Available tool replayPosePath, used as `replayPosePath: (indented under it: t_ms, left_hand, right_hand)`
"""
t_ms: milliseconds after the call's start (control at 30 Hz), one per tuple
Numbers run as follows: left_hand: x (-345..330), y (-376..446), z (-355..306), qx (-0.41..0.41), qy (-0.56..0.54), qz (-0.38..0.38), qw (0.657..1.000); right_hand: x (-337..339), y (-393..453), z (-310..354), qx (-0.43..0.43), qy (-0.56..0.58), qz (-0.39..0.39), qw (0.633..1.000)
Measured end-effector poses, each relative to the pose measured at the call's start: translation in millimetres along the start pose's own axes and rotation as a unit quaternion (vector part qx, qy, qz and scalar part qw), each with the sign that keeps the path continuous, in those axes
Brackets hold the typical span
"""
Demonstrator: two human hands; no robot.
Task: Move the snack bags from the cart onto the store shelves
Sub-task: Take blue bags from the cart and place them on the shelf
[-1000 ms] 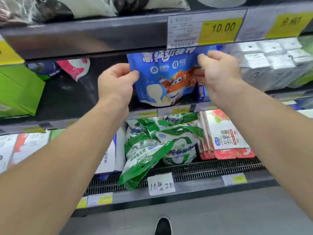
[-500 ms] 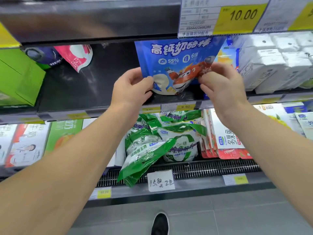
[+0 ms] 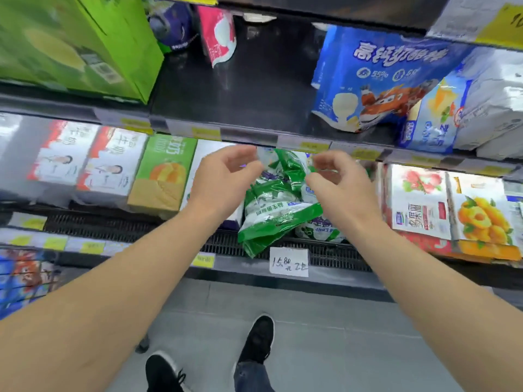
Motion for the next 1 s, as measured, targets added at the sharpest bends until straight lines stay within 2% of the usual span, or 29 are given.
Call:
replayPosePath:
  t_ms: [200, 367, 567, 800, 1000]
  left_hand:
    - [112, -61, 35, 0.020, -0.002, -0.065, 0.998]
    - [249, -138, 73, 0.029, 0.007, -0.165, 0.986]
    - [355, -211, 113, 0.044, 0.013, -0.242, 0.969]
    - [426, -281, 175, 0.097, 0.015, -0.301, 0.949]
    - [463, -322, 225, 0.153, 0.004, -0.325, 0.933]
  right_hand:
    - [-96, -31, 56, 0.078, -0.116, 0.108, 0.984]
    - [-207, -67, 124, 0.168, -0.182, 0.206, 0.947]
    - [-324, -104, 187, 0.253, -0.228, 0.282, 0.897]
    - [-439, -151, 233, 0.358, -0.275, 0.347, 0.822]
    - [-511, -163, 243, 0.368, -0.348, 0.384, 0.772]
Point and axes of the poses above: each hand's wrist, its own y-axis towards the middle knuckle, its own x-axis out of the back of the hand, z = x × y, the point moved 1 cm from there along y, towards the middle knuckle, and after that the axes turned 9 degrees about z, right-handed, at the moved point
